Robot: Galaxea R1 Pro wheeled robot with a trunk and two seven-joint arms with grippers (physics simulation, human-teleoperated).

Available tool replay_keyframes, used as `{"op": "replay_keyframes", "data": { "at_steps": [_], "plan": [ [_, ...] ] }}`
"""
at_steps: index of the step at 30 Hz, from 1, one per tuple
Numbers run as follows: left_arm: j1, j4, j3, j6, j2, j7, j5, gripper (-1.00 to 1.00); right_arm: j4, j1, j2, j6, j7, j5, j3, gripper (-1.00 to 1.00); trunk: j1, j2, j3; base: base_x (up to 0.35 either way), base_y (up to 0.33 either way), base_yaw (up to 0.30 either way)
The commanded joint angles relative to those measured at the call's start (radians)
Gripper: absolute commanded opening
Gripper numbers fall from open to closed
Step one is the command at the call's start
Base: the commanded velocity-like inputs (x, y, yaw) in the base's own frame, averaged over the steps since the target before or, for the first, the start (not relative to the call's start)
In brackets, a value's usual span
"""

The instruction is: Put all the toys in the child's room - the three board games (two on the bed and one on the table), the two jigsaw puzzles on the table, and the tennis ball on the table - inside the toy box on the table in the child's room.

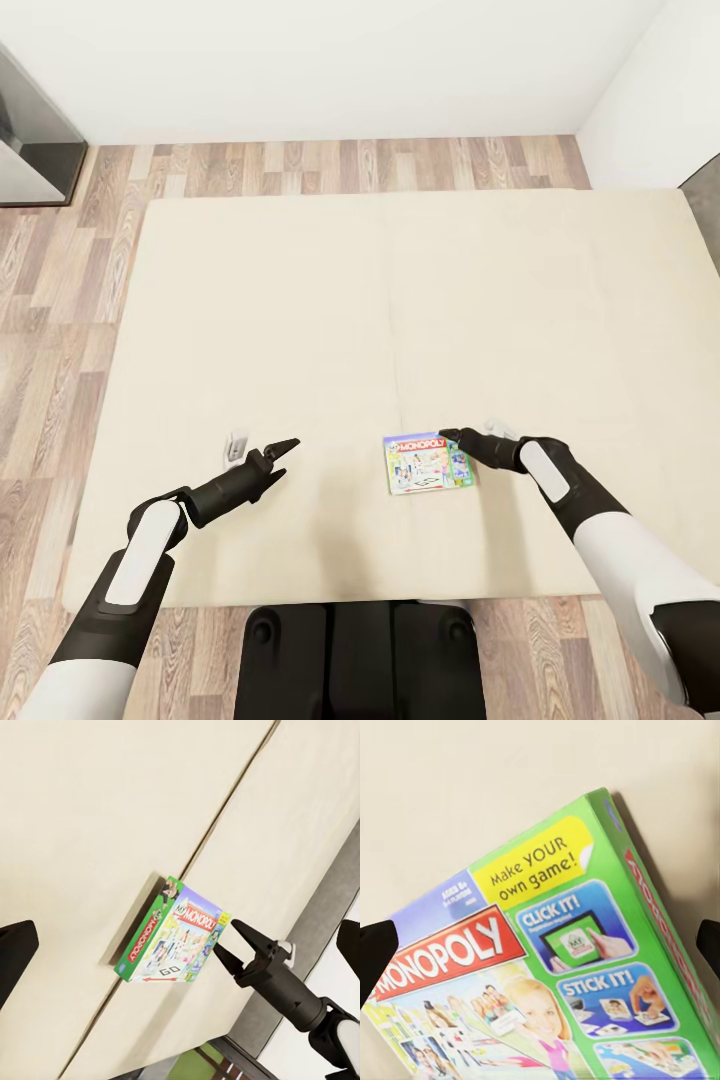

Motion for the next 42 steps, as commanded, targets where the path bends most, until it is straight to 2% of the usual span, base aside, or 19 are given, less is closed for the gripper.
{"op": "replay_keyframes", "data": {
  "at_steps": [1, 6, 9, 42],
  "plan": [
    [0.000, 0.000, 0.002, 0.005, 0.000, -0.006, -0.005, 1.00, 0.000, 0.000, -0.001, 0.002, 0.003, 0.001, 0.004, 1.00, 0.001, -0.002, -0.001, 0.000, 0.000, 0.000],
    [0.000, 0.000, 0.002, 0.005, 0.000, -0.006, -0.005, 1.00, -0.012, 0.012, -0.001, 0.002, 0.002, 0.002, 0.006, 1.00, 0.001, -0.002, -0.001, 0.000, 0.000, 0.000],
    [-0.014, -0.009, 0.008, 0.015, 0.014, -0.015, 0.005, 1.00, 0.005, 0.000, -0.008, -0.001, -0.002, 0.004, 0.012, 1.00, 0.001, -0.002, -0.001, 0.000, 0.000, 0.000],
    [-0.014, -0.009, 0.008, 0.015, 0.014, -0.015, 0.005, 1.00, 0.013, 0.000, -0.008, -0.001, -0.002, 0.004, 0.012, 1.00, 0.001, -0.002, -0.001, 0.000, 0.000, 0.000]
  ]
}}
